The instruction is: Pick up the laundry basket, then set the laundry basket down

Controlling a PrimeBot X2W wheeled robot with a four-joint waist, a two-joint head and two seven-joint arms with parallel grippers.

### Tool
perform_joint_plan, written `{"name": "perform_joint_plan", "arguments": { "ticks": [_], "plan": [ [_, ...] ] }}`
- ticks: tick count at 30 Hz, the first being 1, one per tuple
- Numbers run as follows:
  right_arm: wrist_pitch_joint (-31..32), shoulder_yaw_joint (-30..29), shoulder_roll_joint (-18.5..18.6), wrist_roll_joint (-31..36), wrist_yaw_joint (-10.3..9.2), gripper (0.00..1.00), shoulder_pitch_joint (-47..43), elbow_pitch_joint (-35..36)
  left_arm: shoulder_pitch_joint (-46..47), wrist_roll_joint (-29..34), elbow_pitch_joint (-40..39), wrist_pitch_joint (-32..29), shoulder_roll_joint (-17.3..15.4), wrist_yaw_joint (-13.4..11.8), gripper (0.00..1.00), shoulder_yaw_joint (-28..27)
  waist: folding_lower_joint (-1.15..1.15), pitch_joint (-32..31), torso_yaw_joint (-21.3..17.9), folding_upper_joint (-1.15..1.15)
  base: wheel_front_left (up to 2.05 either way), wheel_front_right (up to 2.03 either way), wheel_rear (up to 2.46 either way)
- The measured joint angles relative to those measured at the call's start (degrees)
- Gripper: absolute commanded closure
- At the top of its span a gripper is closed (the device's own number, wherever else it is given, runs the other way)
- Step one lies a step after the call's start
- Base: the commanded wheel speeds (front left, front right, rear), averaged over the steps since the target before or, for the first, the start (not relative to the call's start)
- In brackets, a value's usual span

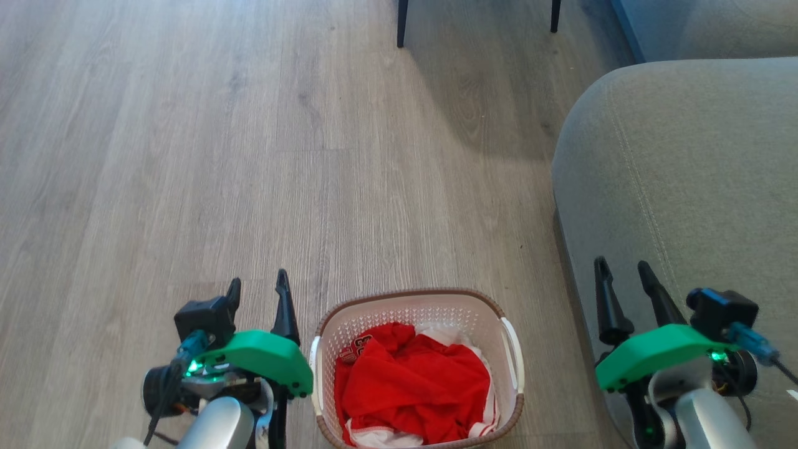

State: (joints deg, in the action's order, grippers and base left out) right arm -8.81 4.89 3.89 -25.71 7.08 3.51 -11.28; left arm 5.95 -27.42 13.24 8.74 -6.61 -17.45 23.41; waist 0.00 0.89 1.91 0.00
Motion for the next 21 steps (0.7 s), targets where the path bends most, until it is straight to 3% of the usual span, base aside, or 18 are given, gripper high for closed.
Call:
{"name": "perform_joint_plan", "arguments": {
  "ticks": [5,12,21],
  "plan": [
    [-0.9,1.19,0.1,4.89,0.0,0.0,0.13,-1.88,0.0,2.83,0.55,0.91,0.05,0.88,0.0,-0.79,0.0,-0.01,0.41,0.0,0.0,0.0,0.0],
    [-1.9,2.78,0.12,9.72,0.0,0.0,1.33,-2.33,0.01,7.01,2.34,2.02,1.13,4.12,0.0,-1.78,0.0,0.04,0.79,0.0,0.0,0.0,0.0],
    [-3.26,2.47,0.11,13.25,0.0,0.0,1.36,0.52,0.02,12.54,-3.47,3.52,2.85,4.38,0.0,-5.17,0.0,0.07,0.78,0.0,0.0,0.0,0.0]
  ]
}}
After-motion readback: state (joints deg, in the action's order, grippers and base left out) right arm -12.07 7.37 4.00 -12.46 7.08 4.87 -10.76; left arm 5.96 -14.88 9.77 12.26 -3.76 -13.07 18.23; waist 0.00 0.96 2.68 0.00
